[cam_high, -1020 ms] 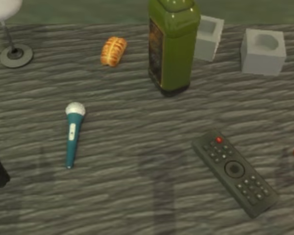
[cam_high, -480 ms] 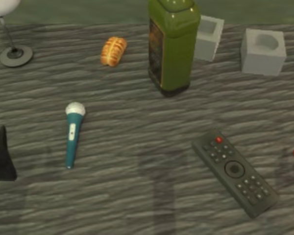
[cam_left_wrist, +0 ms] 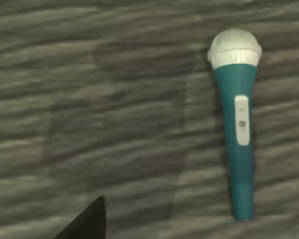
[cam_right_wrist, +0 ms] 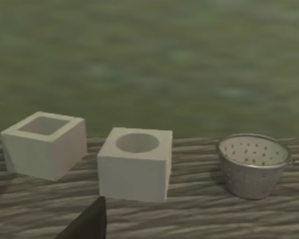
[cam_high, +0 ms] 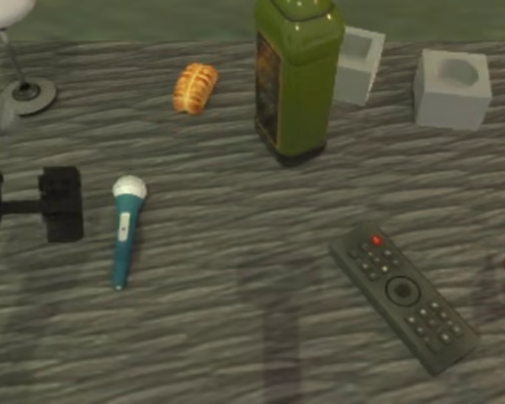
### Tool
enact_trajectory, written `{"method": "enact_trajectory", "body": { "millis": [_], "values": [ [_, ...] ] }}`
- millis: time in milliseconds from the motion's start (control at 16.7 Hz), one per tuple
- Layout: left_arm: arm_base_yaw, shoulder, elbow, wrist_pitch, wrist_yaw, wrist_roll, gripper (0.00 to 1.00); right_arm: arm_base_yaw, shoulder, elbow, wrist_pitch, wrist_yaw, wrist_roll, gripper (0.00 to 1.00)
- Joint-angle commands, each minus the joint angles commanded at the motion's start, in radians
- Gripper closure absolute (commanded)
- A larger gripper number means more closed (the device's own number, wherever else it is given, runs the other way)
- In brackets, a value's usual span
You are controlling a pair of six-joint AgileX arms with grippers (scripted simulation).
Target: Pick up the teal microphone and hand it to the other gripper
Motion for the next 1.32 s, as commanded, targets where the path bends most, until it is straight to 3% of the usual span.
{"method": "enact_trajectory", "body": {
  "millis": [360,660,1080,1320],
  "values": [
    [-0.090,0.516,0.347,-0.218,-0.003,-0.084,0.00,0.000,0.000,0.000,0.000,0.000,0.000,0.00],
    [-0.130,0.732,0.479,-0.343,-0.012,-0.121,0.00,0.000,0.000,0.000,0.000,0.000,0.000,0.00],
    [-0.128,0.749,0.484,-0.350,-0.012,-0.122,0.00,0.000,0.000,0.000,0.000,0.000,0.000,0.00],
    [-0.128,0.820,0.446,-0.244,-0.012,-0.118,0.00,0.000,0.000,0.000,0.000,0.000,0.000,0.00]
  ]
}}
